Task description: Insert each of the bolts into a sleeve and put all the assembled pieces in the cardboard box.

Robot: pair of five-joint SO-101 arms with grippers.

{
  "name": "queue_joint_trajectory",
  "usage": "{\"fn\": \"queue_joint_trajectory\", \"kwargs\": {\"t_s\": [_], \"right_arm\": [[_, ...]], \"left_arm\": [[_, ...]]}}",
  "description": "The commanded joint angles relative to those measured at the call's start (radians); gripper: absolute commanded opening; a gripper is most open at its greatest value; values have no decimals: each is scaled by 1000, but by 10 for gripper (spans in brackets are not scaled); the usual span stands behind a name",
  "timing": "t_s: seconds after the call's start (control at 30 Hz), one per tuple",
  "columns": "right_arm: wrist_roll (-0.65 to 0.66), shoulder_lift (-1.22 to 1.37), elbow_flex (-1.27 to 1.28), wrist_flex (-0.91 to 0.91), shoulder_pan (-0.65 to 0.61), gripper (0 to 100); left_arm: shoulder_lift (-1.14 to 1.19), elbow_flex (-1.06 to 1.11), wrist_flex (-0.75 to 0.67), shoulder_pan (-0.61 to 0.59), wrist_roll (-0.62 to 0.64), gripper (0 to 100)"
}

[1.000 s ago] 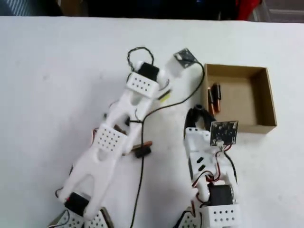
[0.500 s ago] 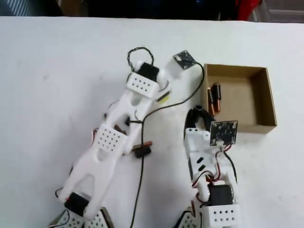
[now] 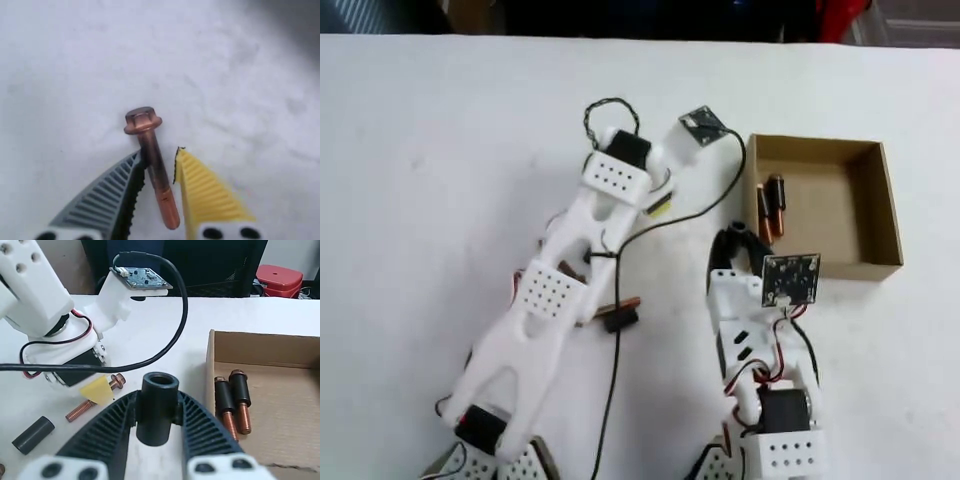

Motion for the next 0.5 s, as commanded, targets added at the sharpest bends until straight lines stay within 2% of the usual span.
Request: {"fn": "queue_joint_trajectory", "kwargs": {"t_s": [0.0,0.47], "right_arm": [[-5,-12,9,4,15,17],[-5,-12,9,4,15,17]], "left_arm": [[-4,18,5,-8,14,156],[-4,49,-48,-10,12,154]]}}
